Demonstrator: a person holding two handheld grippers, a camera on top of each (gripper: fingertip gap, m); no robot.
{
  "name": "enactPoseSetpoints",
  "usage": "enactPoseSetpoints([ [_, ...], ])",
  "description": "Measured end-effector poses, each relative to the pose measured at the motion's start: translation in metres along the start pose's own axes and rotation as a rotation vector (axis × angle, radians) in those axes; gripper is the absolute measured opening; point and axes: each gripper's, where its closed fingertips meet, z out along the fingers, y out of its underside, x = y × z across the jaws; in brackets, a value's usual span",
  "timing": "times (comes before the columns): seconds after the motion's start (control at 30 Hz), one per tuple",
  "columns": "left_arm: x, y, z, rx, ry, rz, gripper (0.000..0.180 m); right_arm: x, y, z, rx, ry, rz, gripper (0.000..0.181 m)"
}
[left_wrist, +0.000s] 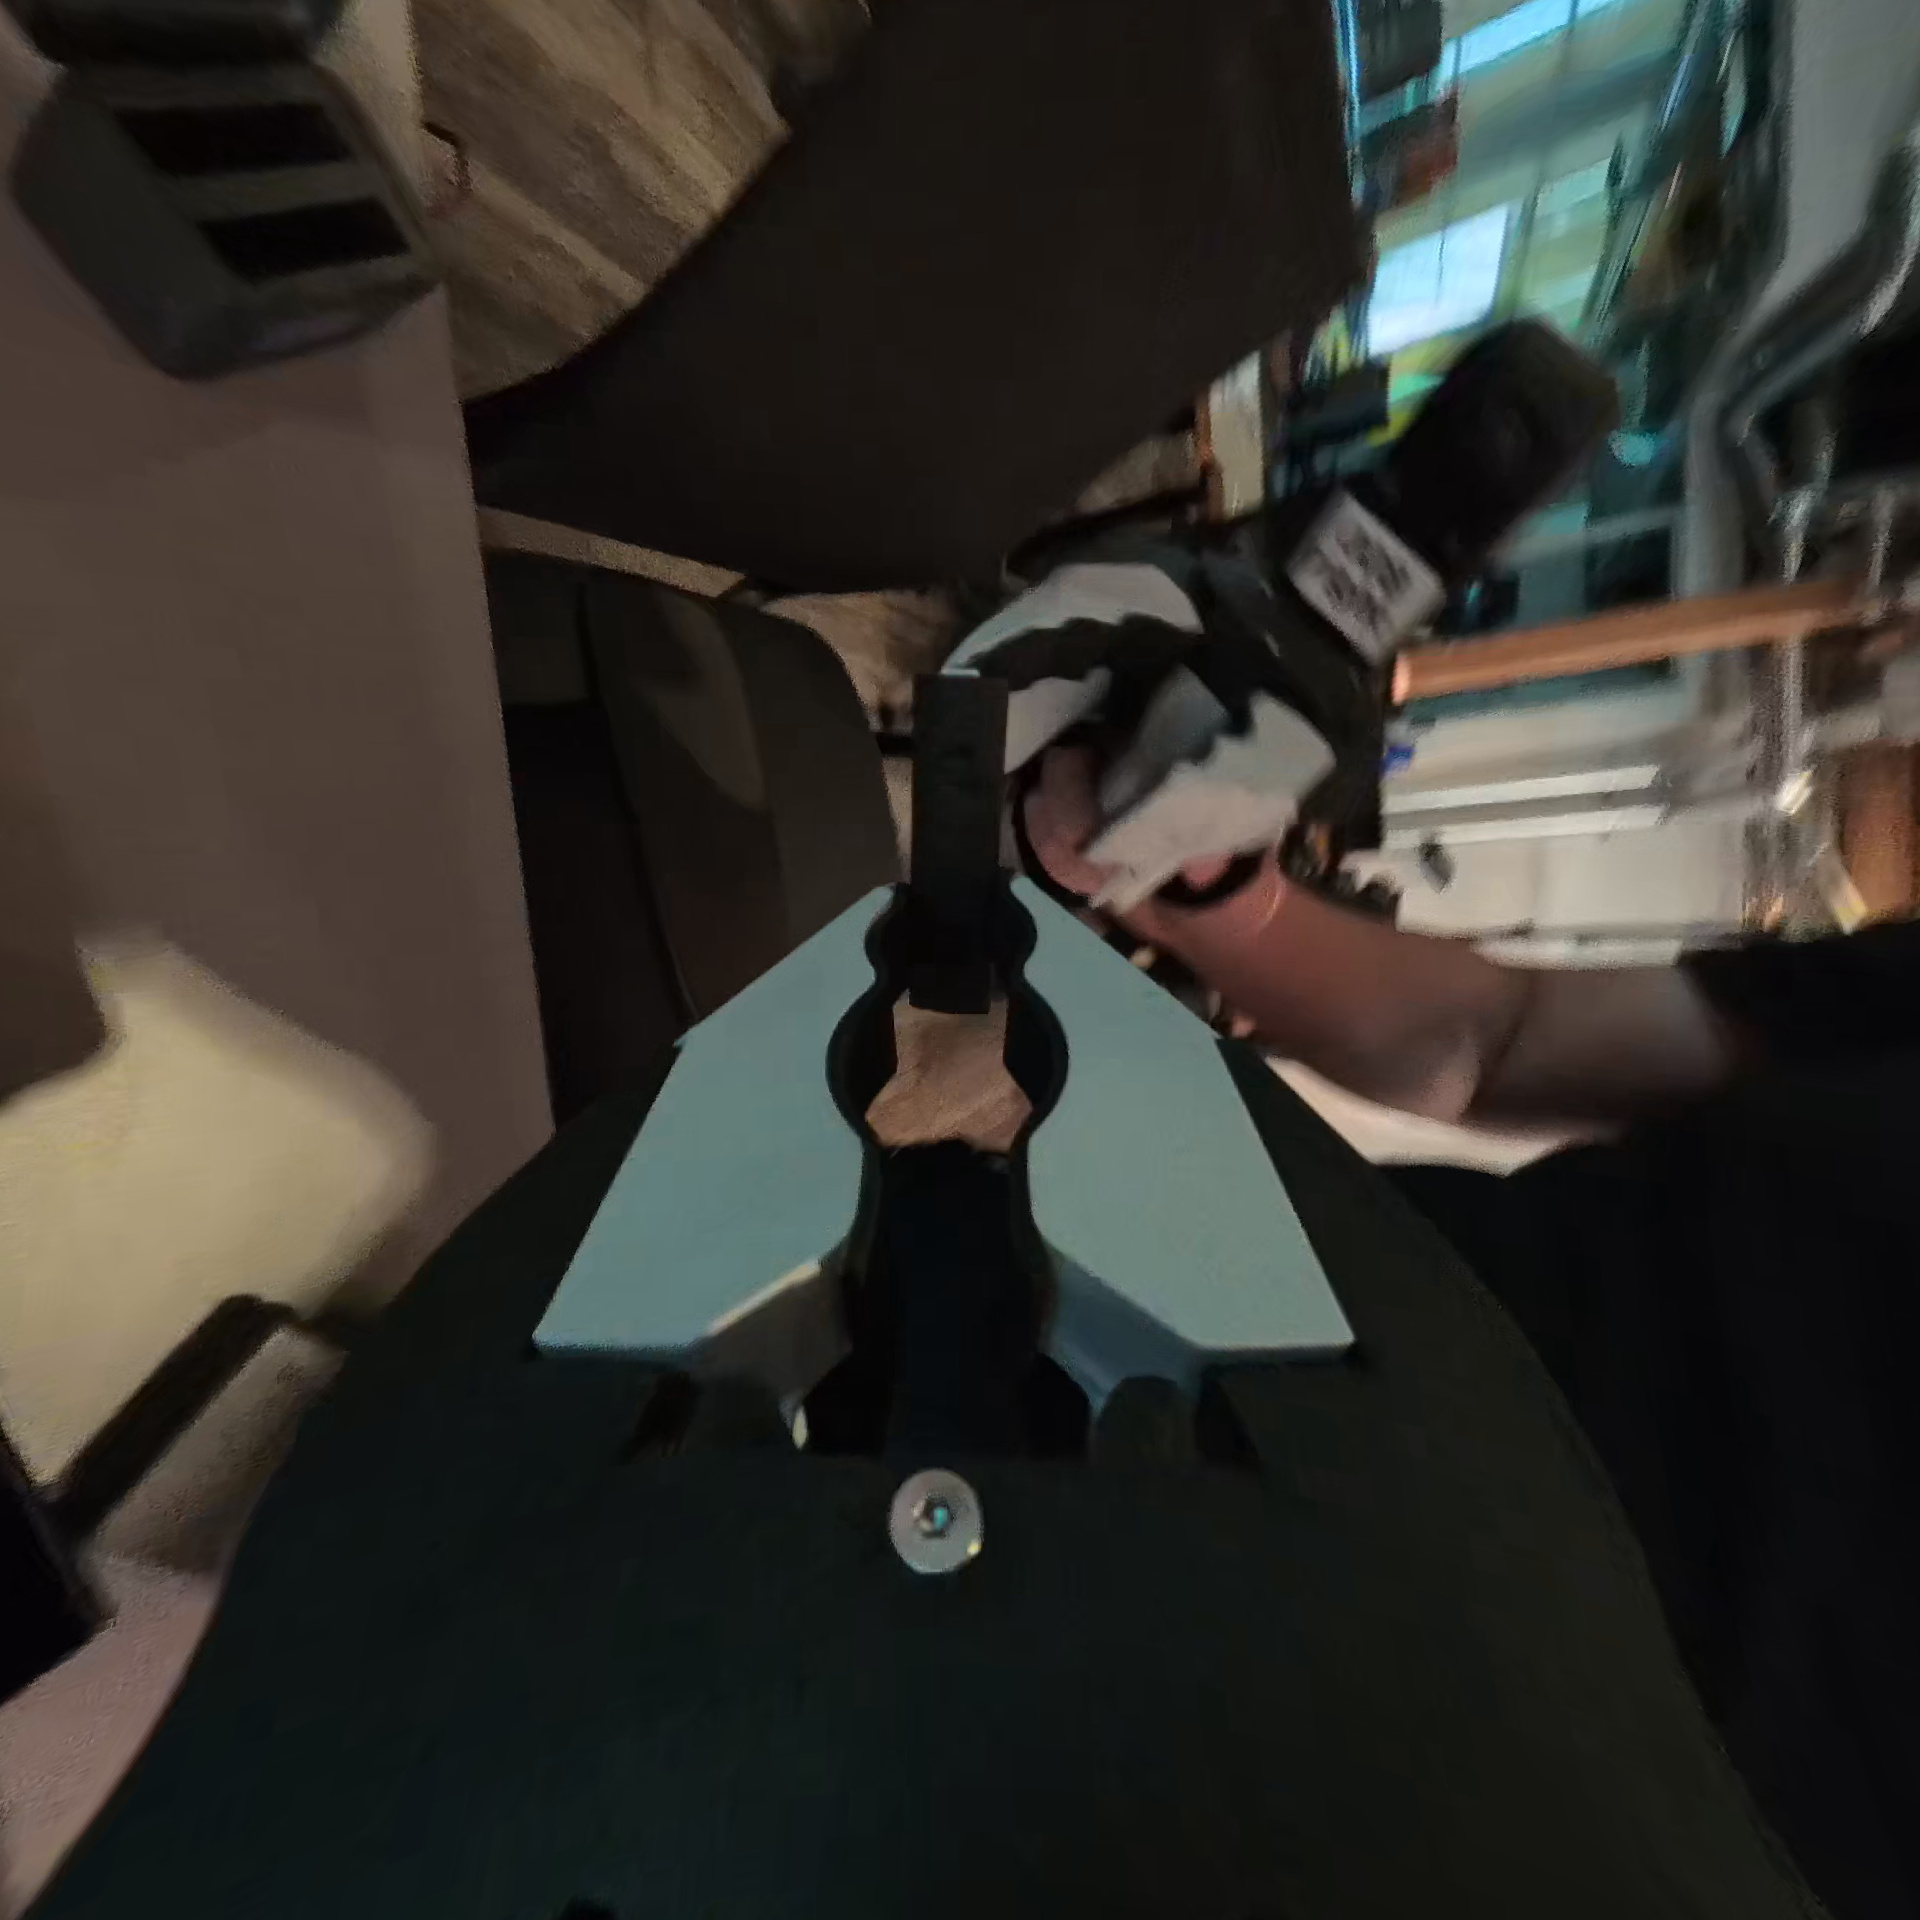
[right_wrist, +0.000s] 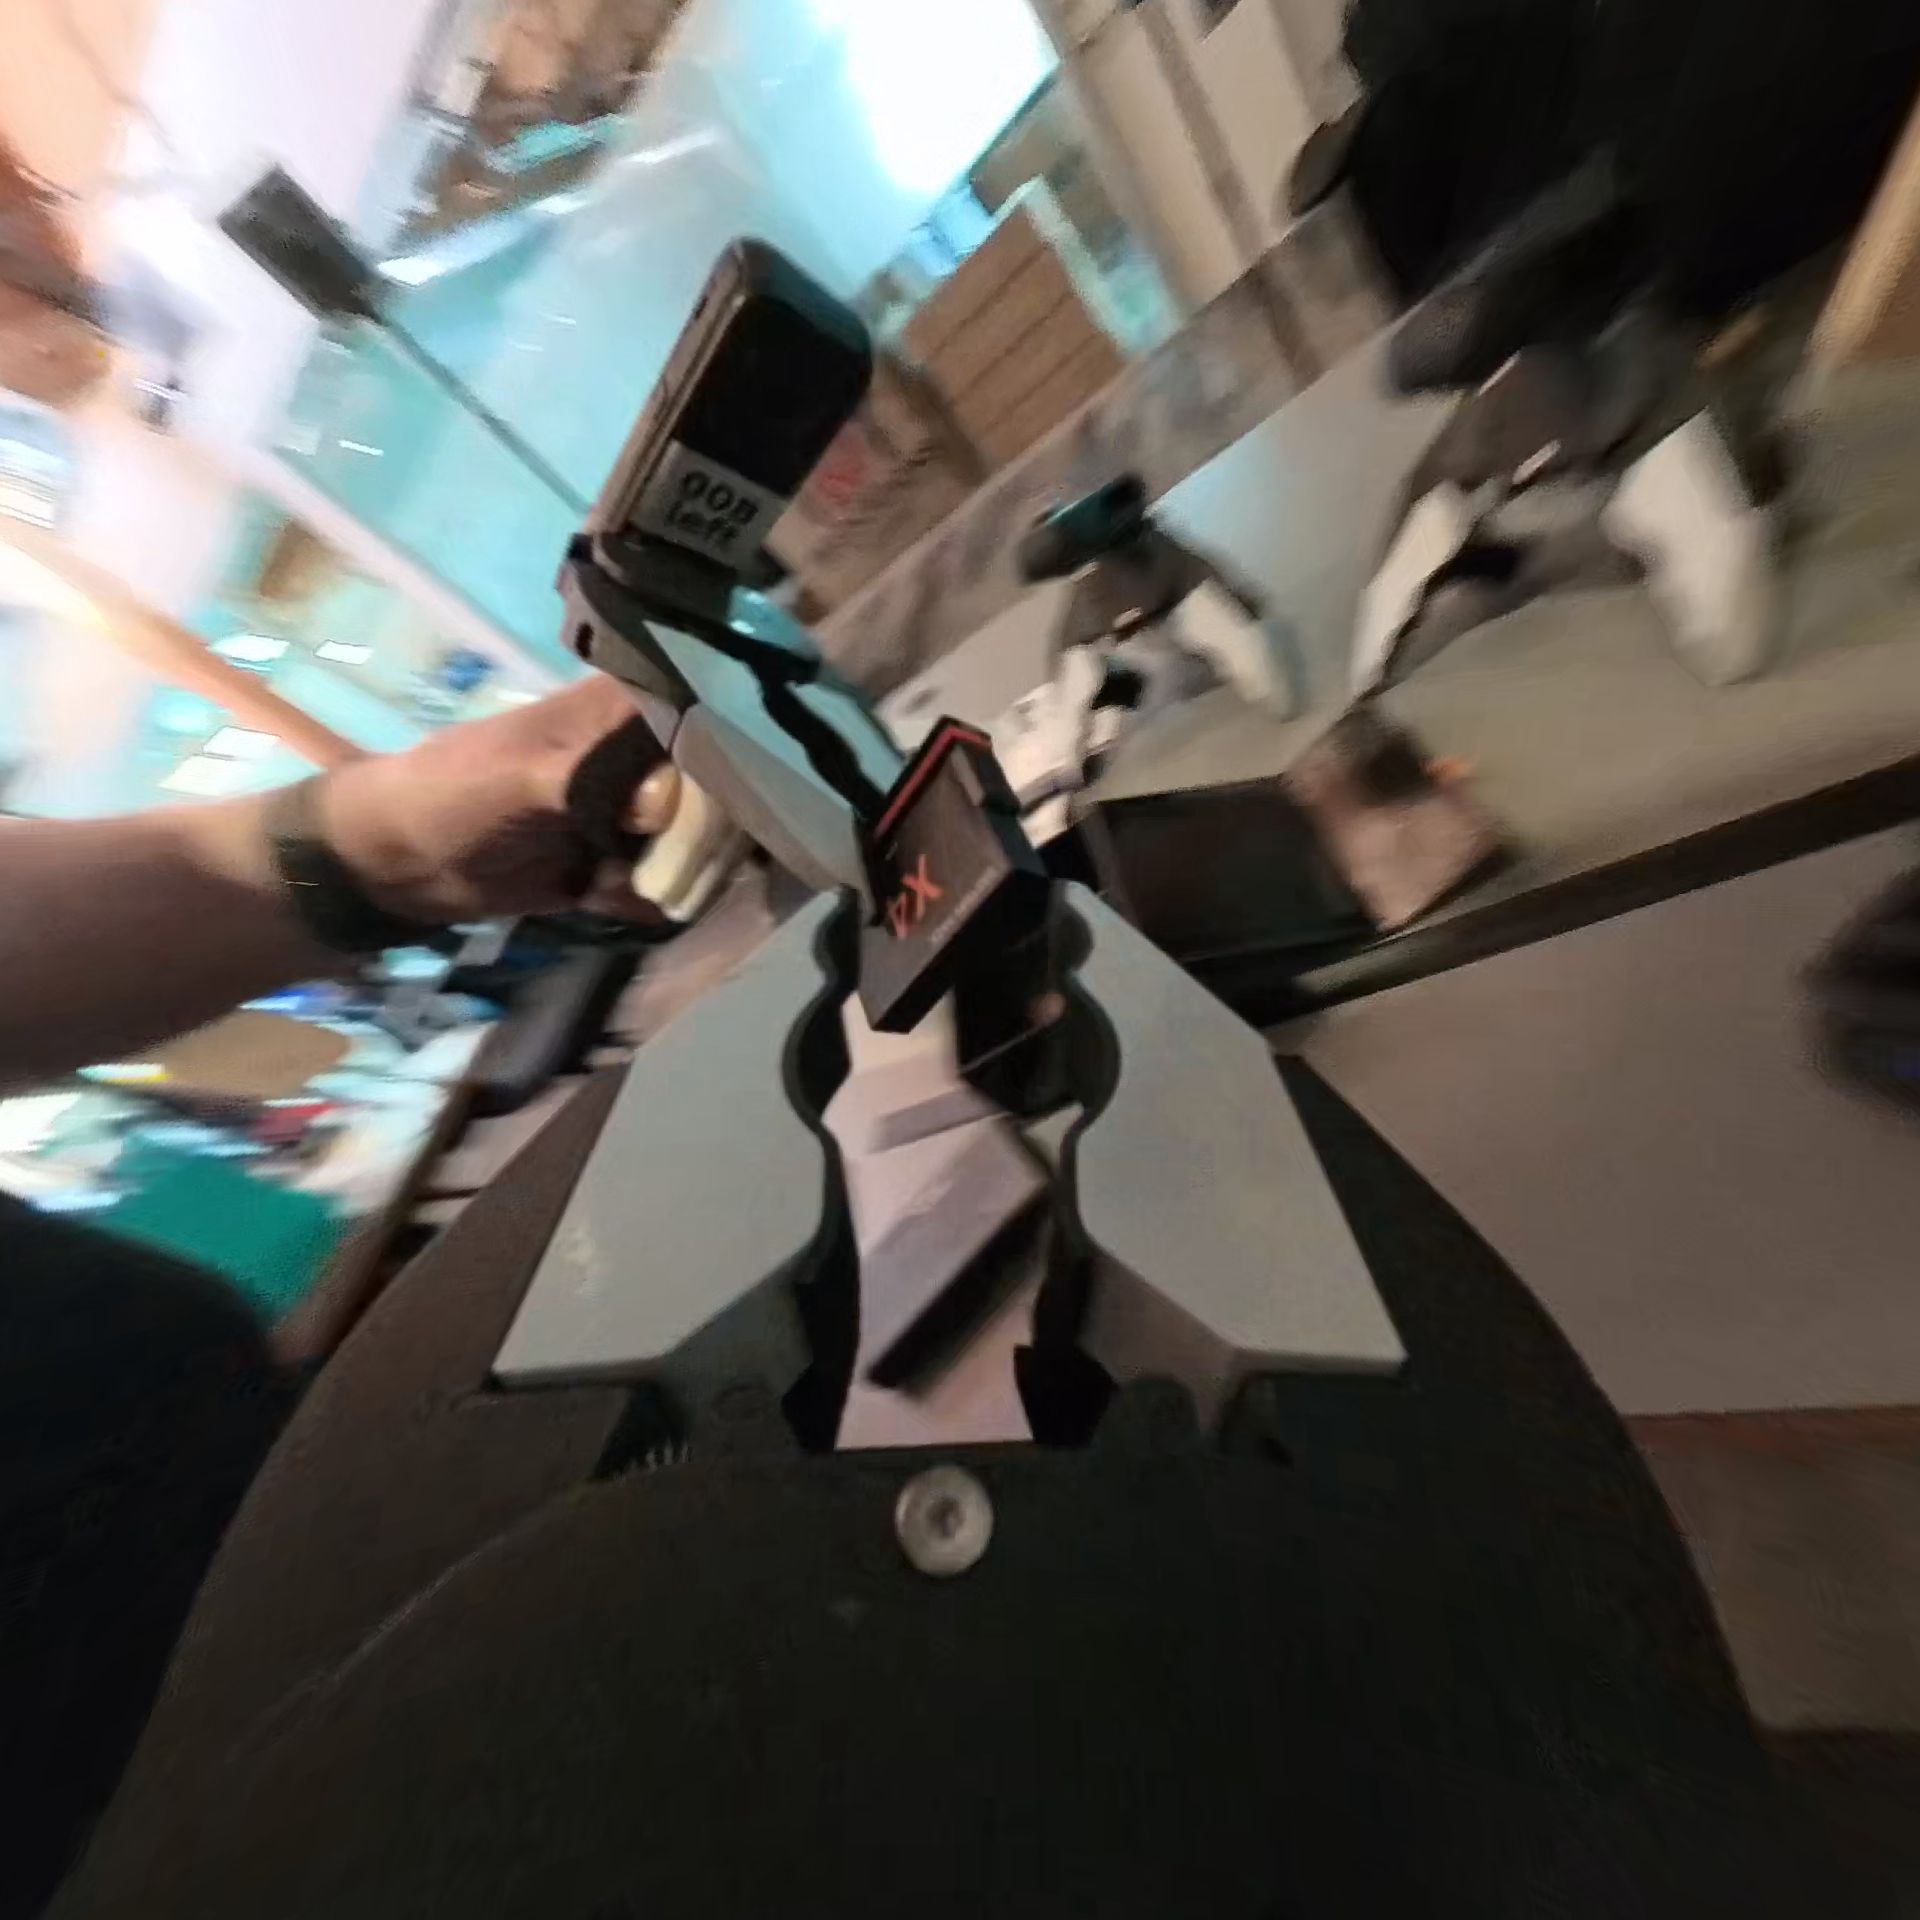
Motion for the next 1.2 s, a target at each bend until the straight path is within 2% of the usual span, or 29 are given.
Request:
enactPoseSetpoints([
  [0.1, 0.004, -0.023, 0.005, 0.113, 0.067, -0.2, 0.013, -0.002, -0.024, -0.006, 0.028, 0.232, -0.388, 0.064],
  [0.2, 0.011, -0.031, 0.008, 0.153, 0.116, -0.32, 0.013, -0.007, -0.031, 0.0, -0.032, 0.412, -0.83, 0.074],
  [0.33, 0.018, -0.031, 0.007, 0.17, 0.137, -0.442, 0.013, 0.0, -0.021, 0.015, -0.209, 0.511, -1.214, 0.044],
  [0.43, 0.019, -0.039, -0.004, 0.256, 0.159, -0.525, 0.015, -0.003, -0.025, 0.021, -0.231, 0.521, -1.294, 0.024],
  [0.5, 0.035, -0.049, -0.016, 0.321, 0.249, -0.484, 0.025, -0.007, -0.037, 0.02, -0.191, 0.487, -1.238, 0.013],
  [0.53, 0.044, -0.05, -0.024, 0.331, 0.276, -0.435, 0.027, -0.01, -0.044, 0.018, -0.165, 0.451, -1.143, 0.01],
  [0.6, 0.05, -0.052, -0.045, 0.366, 0.245, -0.259, 0.028, -0.023, -0.06, 0.013, -0.058, 0.298, -0.806, 0.009],
  [0.67, 0.047, -0.055, -0.063, 0.417, 0.163, -0.069, 0.037, -0.048, -0.082, 0.005, 0.11, 0.025, -0.356, 0.009],
  [0.7, 0.054, -0.057, -0.067, 0.432, 0.191, -0.006, 0.047, -0.059, -0.095, -0.001, 0.2, -0.117, -0.148, 0.009],
  [0.77, 0.086, -0.058, -0.066, 0.41, 0.391, 0.036, 0.047, -0.069, -0.114, -0.011, 0.325, -0.279, 0.071, 0.008],
  [0.83, 0.105, -0.056, -0.052, 0.357, 0.488, 0.061, 0.042, -0.079, -0.11, -0.007, 0.307, -0.327, 0.056, 0.008],
  [0.9, 0.121, -0.057, -0.044, 0.374, 0.547, 0.119, 0.022, -0.088, -0.101, 0.001, 0.253, -0.36, 0.063, 0.009],
  [1.0, 0.12, -0.061, -0.038, 0.415, 0.501, 0.162, 0.021, -0.079, -0.1, -0.002, 0.256, -0.343, 0.106, 0.008],
  [1.2, 0.114, -0.038, -0.021, 0.222, 0.4, 0.22, 0.021, -0.079, -0.072, -0.013, 0.008, -0.362, -0.064, 0.009],
])
